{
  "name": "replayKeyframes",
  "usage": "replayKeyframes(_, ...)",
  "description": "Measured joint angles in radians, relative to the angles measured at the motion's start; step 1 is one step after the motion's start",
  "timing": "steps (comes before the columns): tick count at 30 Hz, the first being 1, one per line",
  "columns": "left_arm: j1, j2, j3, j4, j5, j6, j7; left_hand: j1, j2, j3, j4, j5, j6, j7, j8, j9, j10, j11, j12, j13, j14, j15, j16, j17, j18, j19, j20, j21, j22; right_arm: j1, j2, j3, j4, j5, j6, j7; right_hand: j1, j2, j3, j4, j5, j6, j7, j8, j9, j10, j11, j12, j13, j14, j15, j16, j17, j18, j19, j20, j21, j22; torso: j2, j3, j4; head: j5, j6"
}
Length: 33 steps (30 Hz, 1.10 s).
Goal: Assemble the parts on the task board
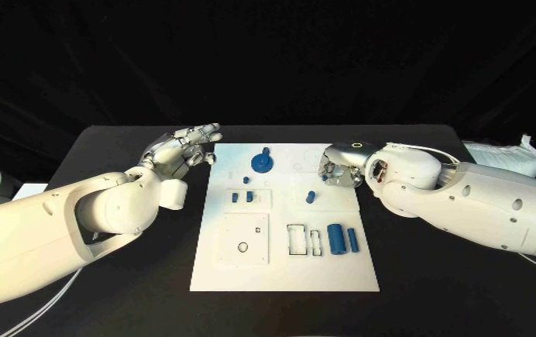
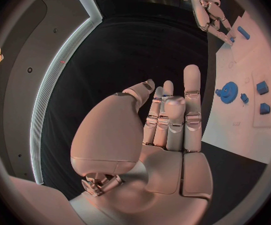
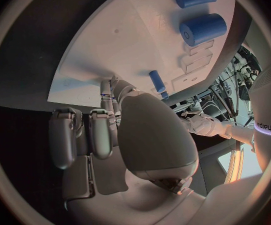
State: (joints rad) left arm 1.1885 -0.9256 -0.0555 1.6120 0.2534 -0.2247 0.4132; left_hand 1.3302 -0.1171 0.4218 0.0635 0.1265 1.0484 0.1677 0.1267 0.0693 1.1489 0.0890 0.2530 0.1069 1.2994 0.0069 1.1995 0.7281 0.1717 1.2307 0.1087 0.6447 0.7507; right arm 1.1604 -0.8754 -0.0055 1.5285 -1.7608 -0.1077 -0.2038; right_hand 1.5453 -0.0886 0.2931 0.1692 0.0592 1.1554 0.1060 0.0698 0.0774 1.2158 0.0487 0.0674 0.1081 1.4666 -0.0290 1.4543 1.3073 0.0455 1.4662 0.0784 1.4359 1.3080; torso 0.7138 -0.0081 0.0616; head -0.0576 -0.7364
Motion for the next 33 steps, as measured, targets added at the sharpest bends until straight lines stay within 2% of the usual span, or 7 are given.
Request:
replayKeyframes(2,0.000,0.000,0.000,0.000,-0.001,0.000,0.000,0.000,0.000,0.000,0.000,0.000,0.000,0.000,0.000,0.000,0.000,0.000,0.002,0.000,0.000,0.000,0.000,0.000,0.000,0.000,0.000,0.000,0.000,-0.001,0.002,0.000,-0.001,-0.002,0.001,-0.001,-0.001,0.010,0.013,-0.004,-0.002,0.005,-0.001,0.003,0.004,0.007,-0.001,0.000,-0.004,0.000,0.000,0.000,0.000,0.000,0.000,0.000,0.000,0.000,0.000,-0.0001,-0.0001,0.000,-0.001)
replayKeyframes(6,0.000,-0.001,0.000,0.002,-0.002,0.000,0.000,0.004,0.004,-0.001,-0.001,0.000,0.000,0.000,0.000,-0.001,-0.004,0.004,0.003,0.002,0.000,0.000,0.000,0.018,0.000,0.000,0.000,0.000,0.000,-0.002,0.006,0.002,-0.003,-0.007,0.003,-0.003,-0.005,0.014,0.038,-0.016,-0.006,0.014,0.000,0.003,0.005,0.016,-0.002,0.000,-0.013,0.000,0.000,0.000,0.000,0.000,0.000,-0.007,0.000,0.000,0.000,-0.0001,-0.0001,0.001,-0.002)
replayKeyframes(13,0.000,-0.002,0.000,0.003,-0.005,0.000,-0.001,0.004,0.004,-0.003,-0.003,0.000,-0.004,0.003,0.000,-0.001,-0.007,0.000,0.008,0.002,0.000,0.000,0.004,0.012,0.000,0.000,0.000,0.000,0.000,-0.004,0.012,0.003,-0.005,-0.015,0.003,-0.009,-0.012,0.022,0.069,-0.029,-0.011,0.015,-0.001,0.003,0.008,0.023,-0.006,0.000,-0.023,-0.004,-0.004,0.000,0.000,0.000,0.000,-0.007,0.000,0.000,0.000,-0.0004,0.0000,0.002,-0.006)
replayKeyframes(15,0.000,-0.002,0.000,0.004,-0.006,0.000,-0.001,0.004,0.004,-0.003,-0.003,0.000,-0.004,0.003,0.000,-0.001,-0.007,0.000,0.008,0.002,0.000,0.000,0.004,0.004,0.000,0.000,0.000,0.000,0.000,-0.005,0.012,0.002,-0.004,-0.016,-0.001,-0.011,-0.015,0.025,0.091,-0.035,-0.013,0.017,0.001,0.002,0.008,0.028,0.000,0.000,-0.030,-0.004,-0.004,0.000,0.000,0.000,0.000,-0.007,0.000,0.000,0.000,-0.0004,0.0001,0.002,-0.007)
replayKeyframes(22,0.000,-0.003,0.000,0.007,-0.009,0.000,-0.003,0.004,0.004,-0.003,-0.003,0.000,-0.004,0.003,0.000,-0.001,-0.009,0.002,0.008,0.002,0.000,0.000,-0.003,-0.006,0.000,0.000,0.000,0.000,0.000,-0.010,0.007,-0.001,0.004,-0.018,-0.026,-0.020,-0.022,0.031,0.134,-0.054,-0.013,0.020,0.005,-0.003,0.011,0.033,-0.002,-0.001,-0.041,-0.004,-0.004,0.000,0.001,0.000,0.000,-0.007,0.000,0.000,-0.001,-0.0003,0.0000,0.001,-0.007)
replayKeyframes(33,0.000,-0.010,0.000,0.008,-0.021,-0.003,-0.010,0.013,0.013,0.002,-0.013,0.000,-0.004,0.003,0.000,-0.001,-0.020,0.002,0.018,0.004,-0.008,0.001,-0.008,-0.022,0.000,0.000,0.000,0.000,0.000,-0.013,-0.011,-0.001,0.031,-0.016,-0.064,-0.030,-0.044,0.021,0.152,-0.060,-0.012,0.020,0.004,-0.003,0.012,0.037,0.002,-0.003,-0.042,-0.004,-0.004,0.000,0.001,0.000,0.000,-0.007,0.000,0.000,-0.001,-0.0004,0.0003,0.000,-0.004)
